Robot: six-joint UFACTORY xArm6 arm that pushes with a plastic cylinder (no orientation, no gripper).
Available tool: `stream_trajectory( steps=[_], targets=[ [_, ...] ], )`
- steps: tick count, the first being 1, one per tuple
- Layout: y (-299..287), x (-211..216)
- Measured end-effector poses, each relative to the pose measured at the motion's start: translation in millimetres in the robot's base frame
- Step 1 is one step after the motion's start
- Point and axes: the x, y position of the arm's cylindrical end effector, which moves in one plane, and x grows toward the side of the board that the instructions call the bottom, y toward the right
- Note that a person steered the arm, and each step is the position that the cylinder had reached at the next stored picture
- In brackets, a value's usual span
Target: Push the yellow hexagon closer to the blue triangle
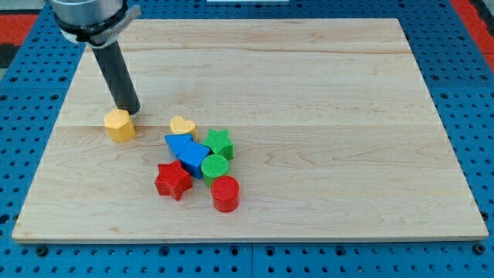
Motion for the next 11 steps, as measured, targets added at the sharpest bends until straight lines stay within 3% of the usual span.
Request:
stream_trajectory(
  steps=[2,3,6,10,11],
  targets=[
    [-59,3],
    [-33,31],
    [0,30],
    [42,82],
    [22,82]
  ],
)
